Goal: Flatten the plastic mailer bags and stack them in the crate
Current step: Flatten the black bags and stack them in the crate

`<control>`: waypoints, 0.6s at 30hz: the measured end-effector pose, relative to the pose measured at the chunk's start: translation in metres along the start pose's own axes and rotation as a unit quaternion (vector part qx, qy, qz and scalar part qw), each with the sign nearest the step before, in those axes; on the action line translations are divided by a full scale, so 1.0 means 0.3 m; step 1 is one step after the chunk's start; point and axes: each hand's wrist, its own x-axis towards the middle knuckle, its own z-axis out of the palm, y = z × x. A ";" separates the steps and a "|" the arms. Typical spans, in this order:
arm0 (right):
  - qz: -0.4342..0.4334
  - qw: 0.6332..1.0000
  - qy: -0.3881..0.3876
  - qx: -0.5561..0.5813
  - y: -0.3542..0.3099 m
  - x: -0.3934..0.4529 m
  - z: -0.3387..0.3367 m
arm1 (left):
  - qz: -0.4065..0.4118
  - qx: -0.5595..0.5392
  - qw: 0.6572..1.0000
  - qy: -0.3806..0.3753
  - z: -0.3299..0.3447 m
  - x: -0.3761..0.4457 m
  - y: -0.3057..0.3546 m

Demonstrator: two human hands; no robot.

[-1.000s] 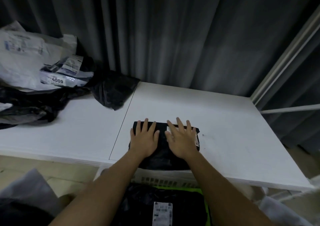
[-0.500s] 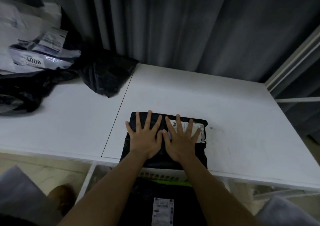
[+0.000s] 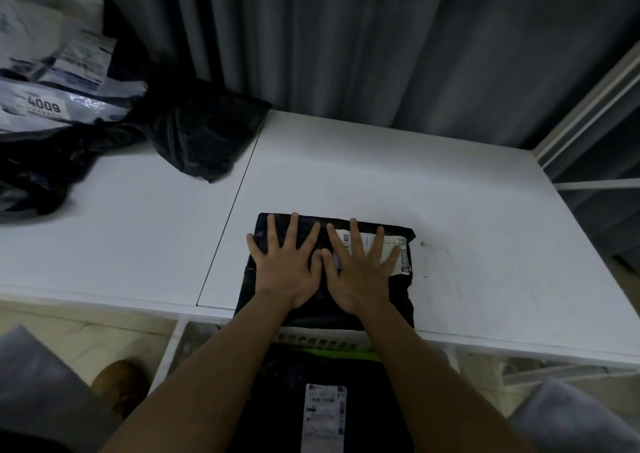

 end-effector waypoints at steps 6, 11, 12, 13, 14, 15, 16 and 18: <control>0.005 0.999 -0.030 0.011 -0.003 0.006 -0.024 | -0.005 -0.010 1.000 -0.002 -0.012 -0.007 0.002; -0.004 0.998 -0.062 -0.005 0.009 -0.077 -0.067 | -0.014 -0.028 0.999 -0.027 -0.031 -0.089 0.012; -0.010 0.998 -0.061 -0.013 0.016 -0.107 -0.072 | -0.009 -0.029 0.999 -0.026 -0.034 -0.118 0.012; -0.017 0.998 -0.061 -0.023 0.023 -0.139 -0.077 | -0.003 -0.024 0.999 -0.025 -0.038 -0.152 0.012; -0.022 0.998 -0.058 -0.029 0.026 -0.179 -0.082 | 0.001 -0.020 1.000 -0.022 -0.039 -0.191 0.013; -0.028 0.998 -0.056 -0.030 0.028 -0.215 -0.082 | 0.006 -0.017 1.000 -0.022 -0.041 -0.226 0.013; -0.028 0.998 -0.056 -0.025 0.030 -0.263 -0.082 | 0.008 -0.021 0.999 -0.024 -0.041 -0.270 0.014; -0.032 0.999 -0.037 -0.014 0.035 -0.351 -0.069 | 0.021 -0.028 0.999 -0.012 -0.029 -0.351 0.019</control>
